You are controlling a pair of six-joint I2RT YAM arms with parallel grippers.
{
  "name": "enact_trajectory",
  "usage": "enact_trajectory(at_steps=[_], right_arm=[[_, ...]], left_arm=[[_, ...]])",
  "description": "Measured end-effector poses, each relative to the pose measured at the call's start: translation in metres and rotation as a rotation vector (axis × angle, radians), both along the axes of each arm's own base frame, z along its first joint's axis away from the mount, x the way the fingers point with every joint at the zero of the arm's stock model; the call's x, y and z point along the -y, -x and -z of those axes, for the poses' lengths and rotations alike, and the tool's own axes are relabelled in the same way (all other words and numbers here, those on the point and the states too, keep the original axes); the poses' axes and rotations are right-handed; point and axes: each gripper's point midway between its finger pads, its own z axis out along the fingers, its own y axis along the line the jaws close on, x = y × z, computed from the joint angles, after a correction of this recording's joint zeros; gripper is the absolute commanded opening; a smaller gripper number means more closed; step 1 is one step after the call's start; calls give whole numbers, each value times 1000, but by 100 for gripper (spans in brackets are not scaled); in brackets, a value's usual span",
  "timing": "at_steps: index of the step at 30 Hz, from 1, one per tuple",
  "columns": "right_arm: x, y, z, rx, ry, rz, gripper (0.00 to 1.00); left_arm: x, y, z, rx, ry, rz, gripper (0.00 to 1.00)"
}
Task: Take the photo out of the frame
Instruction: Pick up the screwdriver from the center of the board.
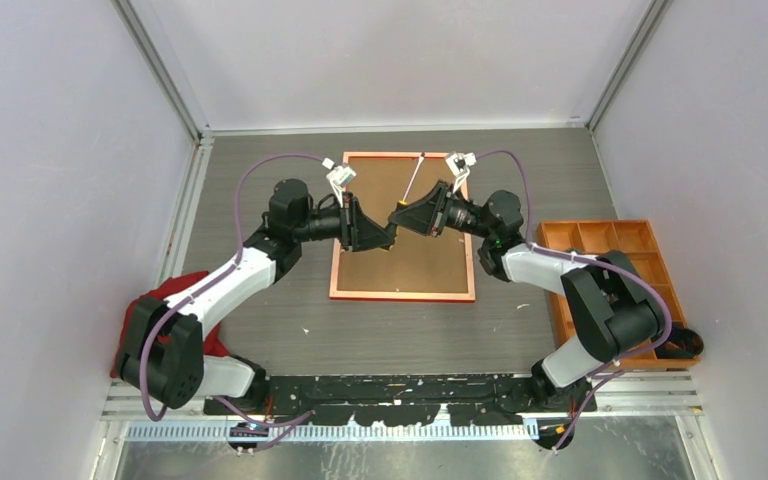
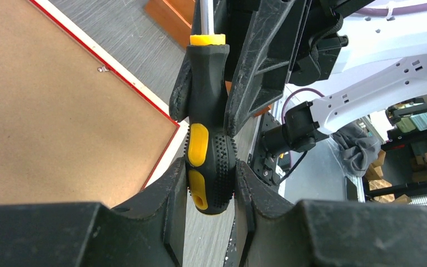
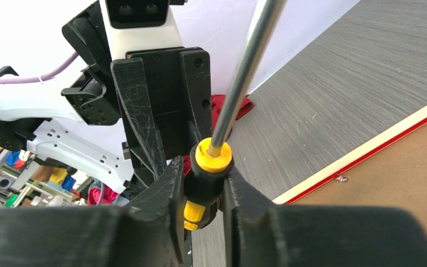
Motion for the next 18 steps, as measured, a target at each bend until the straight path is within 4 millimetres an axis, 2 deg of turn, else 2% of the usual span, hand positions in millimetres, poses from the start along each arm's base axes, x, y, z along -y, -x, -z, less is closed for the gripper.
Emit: enact_trajectory(at_steps=[1,2,4,8,11,15,18], right_arm=[[0,1,0,-1,-1,-5,10],[0,2,-1,-2,-2,-11,7],[0,3,-1,1,-1,-15,1],[1,5,3,1,18,-36,1],[2,5,7,-10,44,-56,1],[6,4,7,-9,81,-86,1],[10,13,5,17,123,-140,1]], left_arm=[[0,1,0,7,-1,7,26],[0,1,0,11,0,7,32],[0,1,0,13,-2,10,53],[-3,0,-2,14,-11,9,71],[-10,-5,-12,33,-4,-1,81],[-27,-12,-34,79,20,-28,85],[-39,-16,-53,120,30,-55,86]])
